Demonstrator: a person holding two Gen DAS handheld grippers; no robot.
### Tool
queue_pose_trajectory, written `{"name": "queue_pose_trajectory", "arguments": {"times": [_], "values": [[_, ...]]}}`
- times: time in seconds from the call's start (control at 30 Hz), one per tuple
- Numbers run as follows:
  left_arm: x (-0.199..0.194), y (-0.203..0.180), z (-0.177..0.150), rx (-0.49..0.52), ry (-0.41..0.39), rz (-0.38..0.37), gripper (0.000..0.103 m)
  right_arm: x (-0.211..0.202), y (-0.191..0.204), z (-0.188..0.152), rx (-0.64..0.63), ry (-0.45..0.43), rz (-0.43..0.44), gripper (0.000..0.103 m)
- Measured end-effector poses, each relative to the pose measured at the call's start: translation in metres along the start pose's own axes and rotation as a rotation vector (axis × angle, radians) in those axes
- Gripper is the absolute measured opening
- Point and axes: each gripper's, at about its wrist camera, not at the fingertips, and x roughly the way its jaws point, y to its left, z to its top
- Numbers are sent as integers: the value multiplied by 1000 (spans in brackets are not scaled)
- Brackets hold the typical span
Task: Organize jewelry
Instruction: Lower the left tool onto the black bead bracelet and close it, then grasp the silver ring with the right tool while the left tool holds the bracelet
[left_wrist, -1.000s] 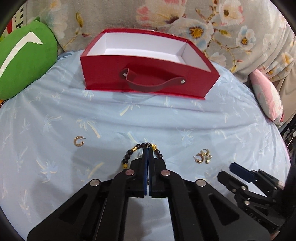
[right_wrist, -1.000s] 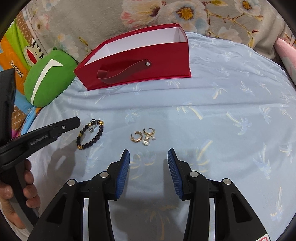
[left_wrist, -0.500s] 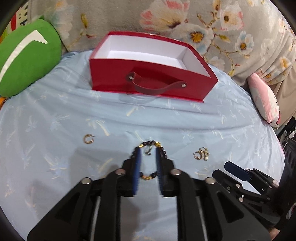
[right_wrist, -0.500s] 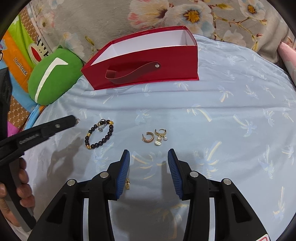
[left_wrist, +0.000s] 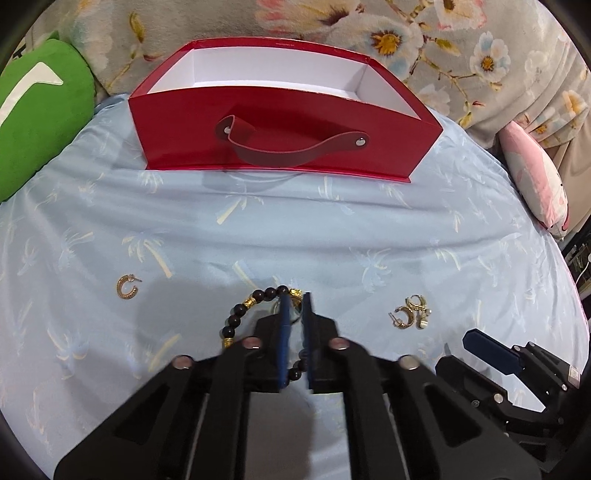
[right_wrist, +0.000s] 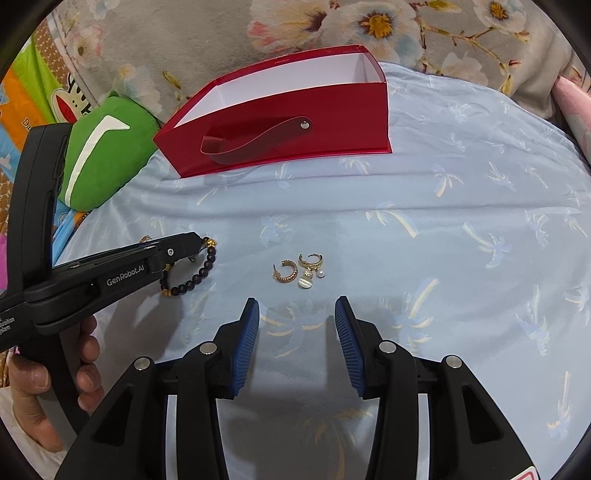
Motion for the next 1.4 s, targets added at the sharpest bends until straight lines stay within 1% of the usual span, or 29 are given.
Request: {"name": "queue_pose_trajectory", "arguments": {"times": [0.1, 0.2, 0.3, 0.37, 0.4, 0.47, 0.5, 0.6, 0.73, 0.8, 0.87, 0.93, 1.0, 1.03, 1.07, 1.27, 1.4], "values": [[-10, 1, 1, -6, -31, 2, 0, 0, 2, 2, -8, 1, 5, 42], [-32, 8, 3, -24, -81, 3, 0, -1, 9, 3, -23, -1, 16, 42], [-57, 23, 4, -67, -124, 12, 0, -3, 22, 6, -50, -2, 39, 42], [-70, 36, 1, -87, -139, 39, 0, -2, 35, 7, -78, 4, 64, 42], [-75, 43, -1, -91, -138, 59, 0, 0, 42, 7, -92, 8, 74, 43], [-80, 55, -5, -111, -132, 82, 0, 5, 59, 7, -124, 14, 92, 50], [-81, 62, -8, -125, -127, 87, 0, 8, 67, 7, -141, 15, 96, 51], [-84, 75, -14, -146, -118, 102, 0, 15, 83, 10, -165, 11, 96, 52], [-82, 80, -19, -150, -107, 97, 0, 27, 87, 20, -137, 22, 115, 52], [-80, 80, -20, -150, -103, 87, 0, 35, 89, 25, -136, 31, 113, 48], [-76, 79, -21, -151, -95, 79, 0, 43, 89, 29, -126, 43, 113, 41], [-73, 79, -22, -154, -87, 71, 0, 50, 87, 32, -106, 53, 122, 39], [-69, 80, -24, -158, -75, 67, 0, 56, 88, 35, -94, 68, 131, 34], [-67, 81, -25, -161, -67, 68, 0, 58, 89, 35, -94, 74, 133, 29], [-65, 82, -26, -164, -63, 67, 0, 61, 90, 34, -98, 79, 135, 27], [-60, 88, -31, -175, -47, 70, 0, 71, 94, 36, -99, 84, 135, 25], [-60, 91, -31, -177, -44, 69, 0, 69, 91, 37, -97, 82, 106, 25]]}}
